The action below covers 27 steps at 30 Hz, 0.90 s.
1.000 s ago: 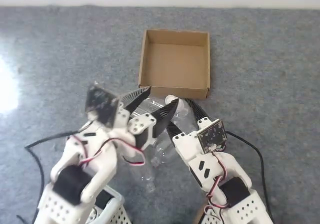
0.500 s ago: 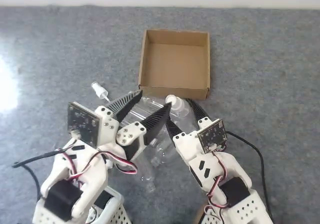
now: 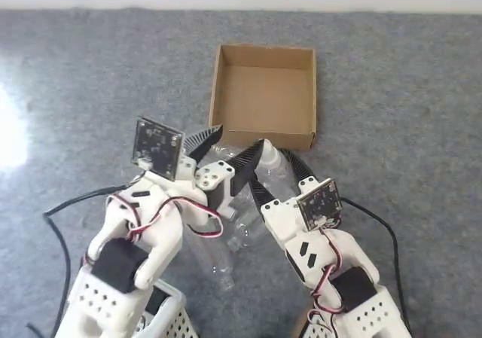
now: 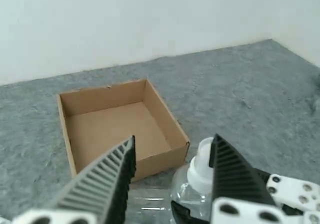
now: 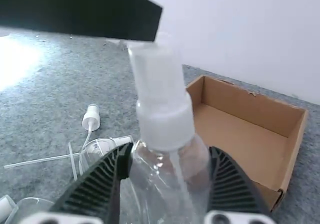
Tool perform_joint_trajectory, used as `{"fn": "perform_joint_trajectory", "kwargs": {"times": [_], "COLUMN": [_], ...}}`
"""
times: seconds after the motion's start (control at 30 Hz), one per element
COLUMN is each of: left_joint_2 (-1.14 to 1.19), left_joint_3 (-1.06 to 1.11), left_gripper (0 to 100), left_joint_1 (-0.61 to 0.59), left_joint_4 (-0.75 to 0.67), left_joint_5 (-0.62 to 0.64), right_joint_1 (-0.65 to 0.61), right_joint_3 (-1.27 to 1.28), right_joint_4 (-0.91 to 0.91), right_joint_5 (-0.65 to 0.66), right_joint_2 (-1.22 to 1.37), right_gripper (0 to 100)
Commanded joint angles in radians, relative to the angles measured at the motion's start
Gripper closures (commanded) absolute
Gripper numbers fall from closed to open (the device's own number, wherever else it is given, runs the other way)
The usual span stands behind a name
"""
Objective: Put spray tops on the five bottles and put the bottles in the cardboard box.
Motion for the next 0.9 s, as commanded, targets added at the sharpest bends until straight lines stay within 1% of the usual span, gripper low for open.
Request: {"fn": "perform_joint_trajectory", "kwargs": {"times": [0.0, 0.2, 0.4, 0.57, 0.67, 0.73, 0.87], "left_joint_2": [0.035, 0.035, 0.034, 0.034, 0.034, 0.034, 0.034], "left_joint_3": [-0.035, -0.073, -0.151, -0.163, -0.177, -0.203, -0.232], "left_gripper": [77, 77, 77, 77, 77, 77, 77], "left_joint_1": [0.029, 0.021, 0.021, 0.012, -0.043, -0.104, -0.221], "left_joint_4": [-0.008, -0.002, 0.091, 0.098, 0.095, 0.097, 0.097], "left_joint_5": [0.006, 0.011, 0.012, 0.012, 0.012, 0.014, 0.069], "right_joint_1": [0.002, 0.002, 0.007, 0.007, 0.008, 0.008, 0.008], "right_joint_3": [0.021, 0.021, 0.02, 0.018, 0.018, 0.018, 0.017], "right_joint_4": [-0.002, 0.001, -0.002, -0.002, -0.002, -0.002, -0.002], "right_joint_5": [0.015, 0.015, 0.012, 0.012, 0.012, 0.012, 0.012], "right_joint_2": [-0.021, -0.019, -0.019, -0.019, -0.019, -0.019, -0.019], "right_gripper": [87.0, 87.0, 87.0, 87.0, 87.0, 87.0, 87.0]}}
